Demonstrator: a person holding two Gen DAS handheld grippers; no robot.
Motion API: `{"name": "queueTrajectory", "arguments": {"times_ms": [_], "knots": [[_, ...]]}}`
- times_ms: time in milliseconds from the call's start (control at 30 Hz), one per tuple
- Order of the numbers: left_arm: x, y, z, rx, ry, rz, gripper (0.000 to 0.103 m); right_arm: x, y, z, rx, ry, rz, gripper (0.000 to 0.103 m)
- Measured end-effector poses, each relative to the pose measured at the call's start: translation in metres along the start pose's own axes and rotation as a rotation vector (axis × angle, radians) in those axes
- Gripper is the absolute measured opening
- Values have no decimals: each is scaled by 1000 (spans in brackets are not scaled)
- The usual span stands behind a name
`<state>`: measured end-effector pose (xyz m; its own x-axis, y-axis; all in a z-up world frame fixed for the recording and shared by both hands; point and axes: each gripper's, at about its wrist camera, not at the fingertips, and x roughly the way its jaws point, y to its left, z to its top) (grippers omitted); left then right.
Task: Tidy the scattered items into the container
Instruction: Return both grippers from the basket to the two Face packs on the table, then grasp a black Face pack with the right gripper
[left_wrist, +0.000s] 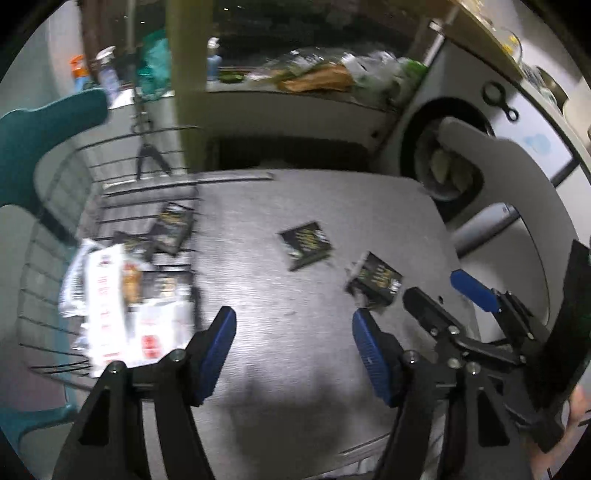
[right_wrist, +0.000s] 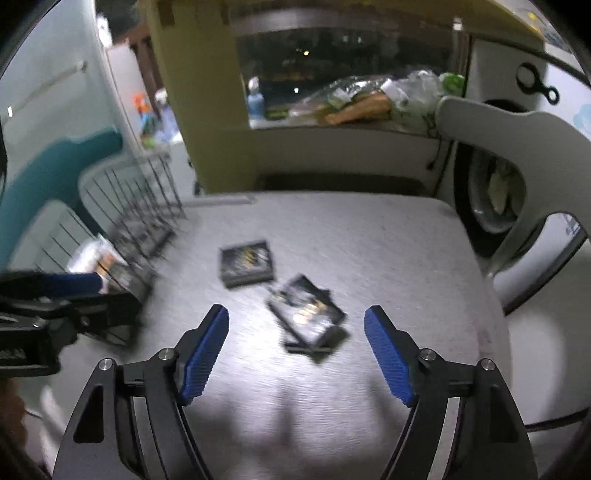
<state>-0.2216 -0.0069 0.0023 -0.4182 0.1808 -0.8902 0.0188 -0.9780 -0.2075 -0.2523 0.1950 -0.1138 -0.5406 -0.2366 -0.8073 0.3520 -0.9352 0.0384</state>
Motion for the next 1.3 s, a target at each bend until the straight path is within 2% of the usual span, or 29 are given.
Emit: {"name": "queueTrajectory", "arguments": {"times_ms": [300,400,600,633,700,767,833,967,1067,1200,1300], "knots": [[65,-8,11,-21,105,12,71,53,-14,0,-16,54,21,76],[75,-7,13,-22,119,10,71,66,-10,4,-36,59,10,76],[91,-3,17,-34,148,-8,71,79,-12,3,-13,87,48,74],[93,-3,17,-34,148,-8,71,79,-14,3,-2,94,54,58],[97,-3,18,-32,155,-8,71,75,-19,2,13,95,56,46],[100,-4,18,-29,161,-6,71,69,-27,2,51,93,64,23],[103,-6,19,-28,163,-9,71,65,-34,0,73,98,54,8],[110,-19,22,-13,171,-23,71,63,-42,-4,87,79,83,10],[114,-27,23,-7,178,-36,71,62,-44,-2,97,61,34,16],[117,-29,23,-9,182,-24,71,65,-56,-4,119,56,-42,16],[122,-30,23,-3,192,-10,71,72,-63,-8,131,89,-37,17]]}}
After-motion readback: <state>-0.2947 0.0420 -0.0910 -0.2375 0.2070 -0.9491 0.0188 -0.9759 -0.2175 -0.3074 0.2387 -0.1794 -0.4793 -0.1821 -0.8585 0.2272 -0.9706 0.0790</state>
